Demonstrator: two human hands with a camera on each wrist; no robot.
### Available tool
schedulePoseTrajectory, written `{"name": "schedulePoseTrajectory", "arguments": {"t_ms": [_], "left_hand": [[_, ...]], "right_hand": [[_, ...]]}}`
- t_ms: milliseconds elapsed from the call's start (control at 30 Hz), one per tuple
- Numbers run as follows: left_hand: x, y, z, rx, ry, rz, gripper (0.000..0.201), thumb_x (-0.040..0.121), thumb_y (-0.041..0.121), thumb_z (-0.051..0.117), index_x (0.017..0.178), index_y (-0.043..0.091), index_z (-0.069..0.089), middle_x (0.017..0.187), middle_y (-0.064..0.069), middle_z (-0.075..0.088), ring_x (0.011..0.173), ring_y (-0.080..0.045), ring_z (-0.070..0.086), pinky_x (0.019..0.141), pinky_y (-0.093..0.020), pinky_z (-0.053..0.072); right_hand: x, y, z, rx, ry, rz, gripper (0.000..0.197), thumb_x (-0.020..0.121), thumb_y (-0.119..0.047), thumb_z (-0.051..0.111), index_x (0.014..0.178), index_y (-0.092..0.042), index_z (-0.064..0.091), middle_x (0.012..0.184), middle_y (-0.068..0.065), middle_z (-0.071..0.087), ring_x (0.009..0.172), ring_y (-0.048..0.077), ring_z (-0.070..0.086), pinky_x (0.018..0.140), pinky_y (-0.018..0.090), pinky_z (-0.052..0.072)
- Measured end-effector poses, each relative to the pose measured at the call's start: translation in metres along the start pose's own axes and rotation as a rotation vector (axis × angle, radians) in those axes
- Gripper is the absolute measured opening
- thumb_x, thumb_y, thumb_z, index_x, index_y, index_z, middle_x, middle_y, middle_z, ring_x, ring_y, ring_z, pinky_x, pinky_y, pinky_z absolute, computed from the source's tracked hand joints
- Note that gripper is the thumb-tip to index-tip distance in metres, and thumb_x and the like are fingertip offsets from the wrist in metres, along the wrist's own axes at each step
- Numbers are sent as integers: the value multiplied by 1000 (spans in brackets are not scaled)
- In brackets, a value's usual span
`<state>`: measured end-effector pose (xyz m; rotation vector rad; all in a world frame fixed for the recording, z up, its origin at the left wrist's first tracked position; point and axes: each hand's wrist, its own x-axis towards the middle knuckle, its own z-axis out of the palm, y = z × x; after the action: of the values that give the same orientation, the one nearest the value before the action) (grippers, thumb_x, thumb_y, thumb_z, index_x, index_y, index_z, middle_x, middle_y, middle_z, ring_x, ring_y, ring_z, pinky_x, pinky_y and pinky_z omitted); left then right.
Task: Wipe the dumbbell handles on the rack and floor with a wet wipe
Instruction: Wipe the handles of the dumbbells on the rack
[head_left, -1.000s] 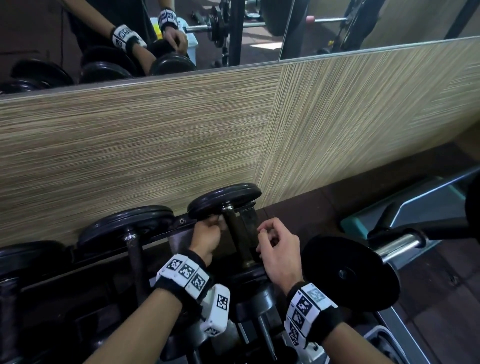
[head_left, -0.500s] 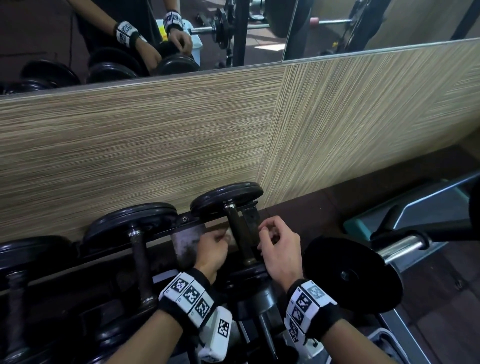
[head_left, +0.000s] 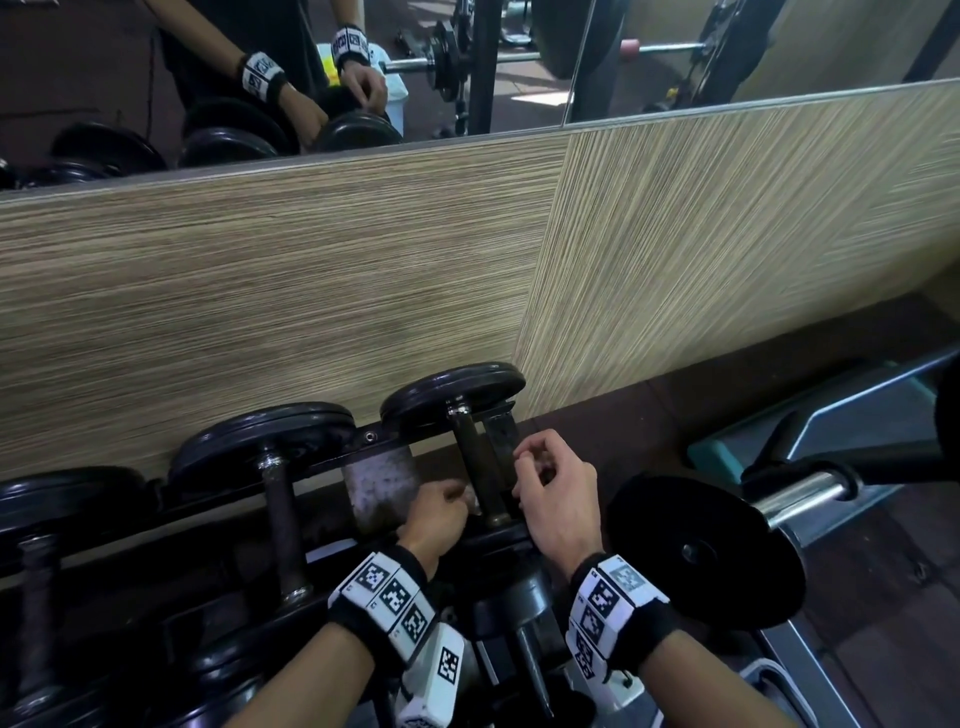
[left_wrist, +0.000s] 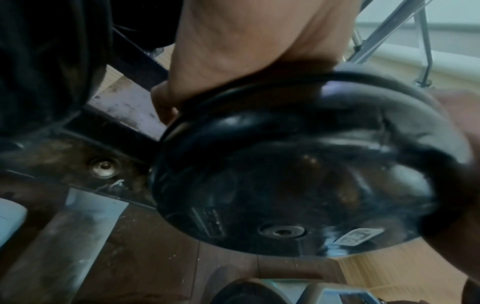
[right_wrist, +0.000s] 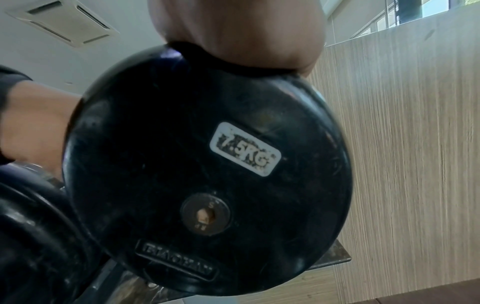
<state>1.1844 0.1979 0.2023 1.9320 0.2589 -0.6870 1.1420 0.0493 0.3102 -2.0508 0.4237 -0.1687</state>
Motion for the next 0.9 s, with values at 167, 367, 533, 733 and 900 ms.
{"name": "schedulePoseTrajectory", "arguments": {"t_ms": [167,367,533,733,900], "left_hand": [[-17,15,-11,144,-30,37,16,78,45,57,76,49,72,86,17,74,100,-15,67,103,-48,44],[-22,24,-14,170,-145,49,35,93,31,57,60,36,68,60,22,63,79,-11,60,100,-48,44],[-15,27,-24,4,-121,45,17,88,34,63,77,29,76,93,4,76,102,-17,66,103,-38,45],[21,49,-34,-212,128,135,14,96,17,62,96,20,76,99,0,76,102,-26,69,100,-51,50],[10,40,-20,-54,105,24,23,93,15,56,83,26,75,92,6,76,98,-19,69,98,-41,51]], "right_hand": [[0,0,0,-1,6,7,16,92,-19,58,82,-32,60,63,1,66,57,18,64,65,47,56],[0,-1,0,0,3,5,17,91,-19,58,81,-32,60,62,1,65,57,18,63,66,47,56],[1,0,0,-2,-4,9,16,92,-20,58,82,-32,60,64,1,65,59,18,64,68,47,56],[0,1,0,5,0,6,14,92,-22,57,83,-33,60,64,0,64,59,18,64,67,47,56],[0,1,1,10,7,12,13,92,-22,57,84,-33,60,63,-1,64,59,17,64,68,46,56]]}}
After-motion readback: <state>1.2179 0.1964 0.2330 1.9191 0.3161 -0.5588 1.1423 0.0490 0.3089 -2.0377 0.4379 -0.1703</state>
